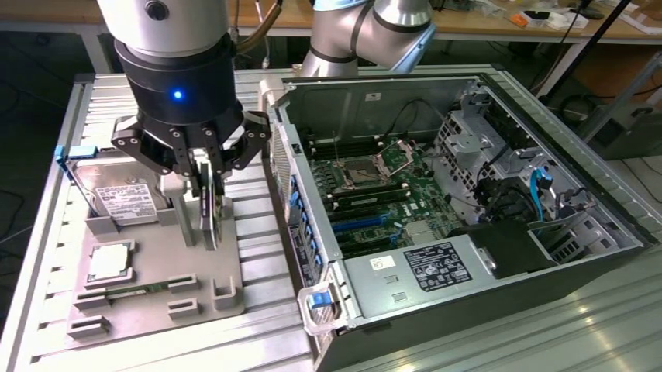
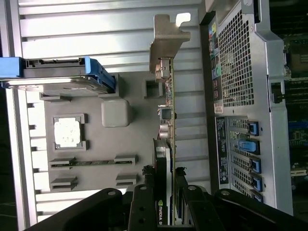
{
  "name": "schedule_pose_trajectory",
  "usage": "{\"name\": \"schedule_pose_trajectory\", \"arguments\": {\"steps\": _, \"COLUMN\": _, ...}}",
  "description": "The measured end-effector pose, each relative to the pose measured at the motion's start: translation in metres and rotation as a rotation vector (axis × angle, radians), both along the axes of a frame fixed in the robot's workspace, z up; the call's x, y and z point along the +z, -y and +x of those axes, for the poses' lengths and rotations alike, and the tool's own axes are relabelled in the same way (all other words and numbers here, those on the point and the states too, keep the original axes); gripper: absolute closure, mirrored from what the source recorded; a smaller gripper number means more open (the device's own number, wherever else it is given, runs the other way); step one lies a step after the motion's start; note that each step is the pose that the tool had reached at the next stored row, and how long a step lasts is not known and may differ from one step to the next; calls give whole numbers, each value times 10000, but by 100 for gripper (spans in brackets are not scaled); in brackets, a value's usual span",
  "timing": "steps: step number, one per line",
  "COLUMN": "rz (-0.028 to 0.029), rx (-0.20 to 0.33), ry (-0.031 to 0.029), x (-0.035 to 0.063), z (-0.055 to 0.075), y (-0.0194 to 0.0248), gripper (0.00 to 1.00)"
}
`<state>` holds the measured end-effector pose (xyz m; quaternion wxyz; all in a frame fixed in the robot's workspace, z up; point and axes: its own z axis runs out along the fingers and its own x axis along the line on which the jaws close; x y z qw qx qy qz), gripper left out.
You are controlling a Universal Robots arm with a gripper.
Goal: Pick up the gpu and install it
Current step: 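Pick up the gpu and move the gpu toward the slot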
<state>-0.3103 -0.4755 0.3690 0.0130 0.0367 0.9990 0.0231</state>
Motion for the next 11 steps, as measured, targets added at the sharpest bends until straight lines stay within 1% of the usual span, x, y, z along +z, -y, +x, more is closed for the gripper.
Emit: {"name": "schedule_pose_trajectory", "arguments": {"steps": 11, "rz": 0, "rx": 0, "ry": 0, "x": 74, "z": 0, "y": 0, "gripper": 73}}
